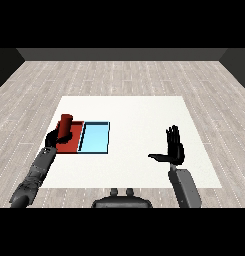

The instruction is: Pick the red can and put it in the red box

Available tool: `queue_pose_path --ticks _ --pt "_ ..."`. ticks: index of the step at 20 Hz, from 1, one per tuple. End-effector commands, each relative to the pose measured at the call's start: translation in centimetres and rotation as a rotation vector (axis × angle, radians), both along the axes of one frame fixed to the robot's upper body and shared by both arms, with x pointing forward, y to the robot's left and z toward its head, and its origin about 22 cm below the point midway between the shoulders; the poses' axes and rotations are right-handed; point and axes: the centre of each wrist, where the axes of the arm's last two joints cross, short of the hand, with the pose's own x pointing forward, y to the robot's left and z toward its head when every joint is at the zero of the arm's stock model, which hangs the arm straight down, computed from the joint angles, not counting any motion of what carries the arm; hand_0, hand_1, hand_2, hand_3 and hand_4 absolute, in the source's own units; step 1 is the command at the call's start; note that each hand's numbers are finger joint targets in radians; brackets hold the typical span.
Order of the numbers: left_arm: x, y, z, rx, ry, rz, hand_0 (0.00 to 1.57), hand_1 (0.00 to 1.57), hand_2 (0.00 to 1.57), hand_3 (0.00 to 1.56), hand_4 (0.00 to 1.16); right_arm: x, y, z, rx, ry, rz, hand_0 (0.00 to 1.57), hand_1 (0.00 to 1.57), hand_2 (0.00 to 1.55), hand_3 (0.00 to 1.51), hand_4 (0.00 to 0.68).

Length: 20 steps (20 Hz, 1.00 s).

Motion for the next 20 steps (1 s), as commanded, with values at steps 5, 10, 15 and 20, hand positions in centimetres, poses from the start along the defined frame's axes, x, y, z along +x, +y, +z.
queue_pose_path --ticks 5,10,15,20 --pt "-0.3 -0.3 -2.8 0.000 0.226 0.021 1.12 1.12 1.04 0.00 0.65 1.6 -0.1 -1.7 -0.010 0.003 -0.012 0.00 0.00 0.00 0.00 0.000" --pt "-0.6 1.0 -2.4 0.010 0.382 -0.081 0.00 0.00 0.00 0.00 0.00 1.6 -0.3 -1.4 0.003 -0.019 -0.003 0.00 0.00 0.00 0.00 0.000" --pt "-0.5 2.3 -1.2 -0.148 0.022 0.009 0.00 0.00 0.00 0.00 0.00 1.7 -0.1 -1.1 0.015 -0.038 0.018 0.00 0.00 0.00 0.00 0.000" --pt "2.8 0.6 2.7 -0.403 -0.488 -0.207 0.47 0.47 0.47 0.00 0.00 1.2 0.0 -1.1 0.027 -0.036 0.026 0.00 0.00 0.00 0.00 0.000"
